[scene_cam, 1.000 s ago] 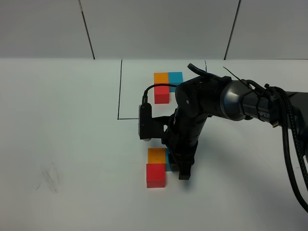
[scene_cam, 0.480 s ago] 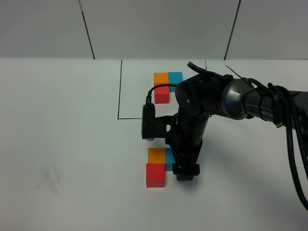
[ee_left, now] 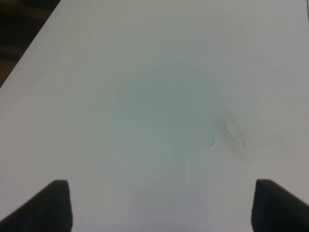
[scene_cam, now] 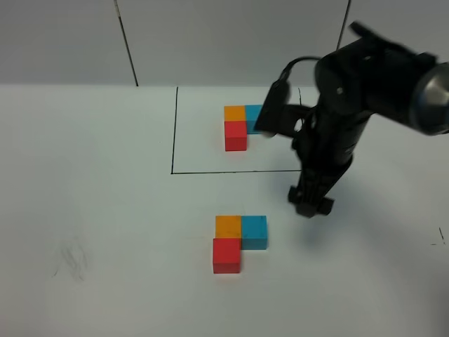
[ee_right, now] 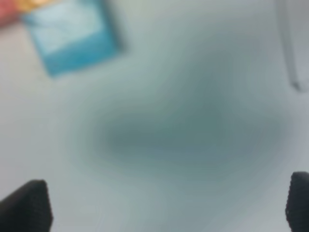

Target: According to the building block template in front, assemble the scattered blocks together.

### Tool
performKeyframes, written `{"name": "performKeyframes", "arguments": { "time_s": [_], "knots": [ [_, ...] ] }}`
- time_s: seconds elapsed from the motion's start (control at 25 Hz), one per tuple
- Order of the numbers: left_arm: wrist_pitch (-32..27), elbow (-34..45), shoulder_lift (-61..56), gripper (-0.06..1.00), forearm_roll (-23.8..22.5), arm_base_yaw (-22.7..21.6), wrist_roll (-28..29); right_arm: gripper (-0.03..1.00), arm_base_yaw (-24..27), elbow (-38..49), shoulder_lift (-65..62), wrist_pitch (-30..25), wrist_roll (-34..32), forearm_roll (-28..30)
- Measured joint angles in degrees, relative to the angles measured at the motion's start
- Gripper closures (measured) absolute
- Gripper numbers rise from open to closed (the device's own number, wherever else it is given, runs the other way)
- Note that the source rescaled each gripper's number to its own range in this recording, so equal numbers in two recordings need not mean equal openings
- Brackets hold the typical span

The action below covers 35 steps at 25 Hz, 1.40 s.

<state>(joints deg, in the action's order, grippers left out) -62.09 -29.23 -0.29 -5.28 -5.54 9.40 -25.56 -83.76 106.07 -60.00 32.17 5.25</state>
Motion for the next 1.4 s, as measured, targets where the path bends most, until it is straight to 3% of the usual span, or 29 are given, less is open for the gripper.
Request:
{"name": "performKeyframes", "arguments": {
  "time_s": [0.28, 0.4, 0.64, 0.88, 1.0, 1.2, 1.4],
  "knots": [
    [0.0, 0.0, 0.0, 0.12, 0.0, 0.0, 0.0, 0.01, 14.2, 0.0, -17.2, -8.4, -12.9, 7.7],
    [0.0, 0.0, 0.0, 0.12, 0.0, 0.0, 0.0, 0.01, 21.5, 0.6, -25.0, -8.8, -15.7, 8.7],
    [0.0, 0.0, 0.0, 0.12, 0.0, 0.0, 0.0, 0.01, 34.6, 12.7, -44.8, -9.2, -20.2, 11.6],
    [0.0, 0.0, 0.0, 0.12, 0.0, 0.0, 0.0, 0.02, 35.9, 28.2, -70.5, -10.0, -22.8, 13.1],
    [0.0, 0.0, 0.0, 0.12, 0.0, 0.0, 0.0, 0.02, 35.0, 32.5, -79.6, -10.1, -23.7, 10.2],
    [0.0, 0.0, 0.0, 0.12, 0.0, 0.0, 0.0, 0.02, 29.8, 37.5, -87.9, -10.1, -24.2, 5.3],
    [0.0, 0.0, 0.0, 0.12, 0.0, 0.0, 0.0, 0.02, 28.7, 43.9, -92.7, -9.5, -24.4, 1.1]
  ]
}}
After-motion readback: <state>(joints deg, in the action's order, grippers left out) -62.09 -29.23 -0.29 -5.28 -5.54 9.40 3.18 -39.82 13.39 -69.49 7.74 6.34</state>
